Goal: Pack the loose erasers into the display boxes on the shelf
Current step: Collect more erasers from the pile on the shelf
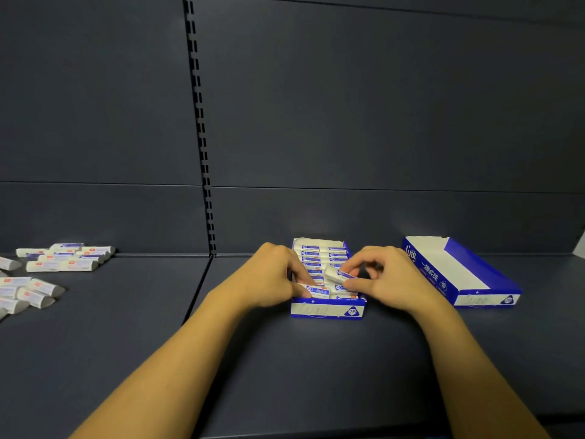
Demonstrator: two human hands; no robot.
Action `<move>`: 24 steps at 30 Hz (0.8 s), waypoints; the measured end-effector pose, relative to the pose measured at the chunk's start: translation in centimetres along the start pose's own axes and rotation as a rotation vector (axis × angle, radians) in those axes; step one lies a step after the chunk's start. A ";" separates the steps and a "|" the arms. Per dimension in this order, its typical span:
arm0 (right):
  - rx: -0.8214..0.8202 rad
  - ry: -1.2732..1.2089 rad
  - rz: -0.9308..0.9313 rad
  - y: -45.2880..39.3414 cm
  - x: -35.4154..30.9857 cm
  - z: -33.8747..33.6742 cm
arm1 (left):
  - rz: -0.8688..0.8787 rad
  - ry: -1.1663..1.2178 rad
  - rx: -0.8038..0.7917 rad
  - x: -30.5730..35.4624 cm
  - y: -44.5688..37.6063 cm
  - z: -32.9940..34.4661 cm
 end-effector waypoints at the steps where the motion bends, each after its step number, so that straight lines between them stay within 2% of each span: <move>1: -0.009 -0.003 0.007 0.0 0.0 0.0 | -0.006 0.010 -0.003 0.0 0.0 0.0; 11: -0.083 -0.063 0.037 0.0 0.2 -0.2 | -0.130 0.152 -0.082 -0.3 -0.6 0.2; 16: -0.168 -0.110 0.065 0.1 0.2 0.0 | -0.139 0.124 -0.048 -0.2 -0.8 0.5; 24: -0.192 -0.139 0.068 0.1 0.4 -0.2 | -0.161 0.169 -0.067 -0.6 -0.5 0.5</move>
Point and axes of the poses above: each hand's wrist, its own y-axis away from the middle knuckle, its own z-axis out of the palm, x = y × z, the point moved 3 cm from there along -y, towards the middle knuckle, and after that the axes turned 9 degrees about -z, right-handed, at the moved point
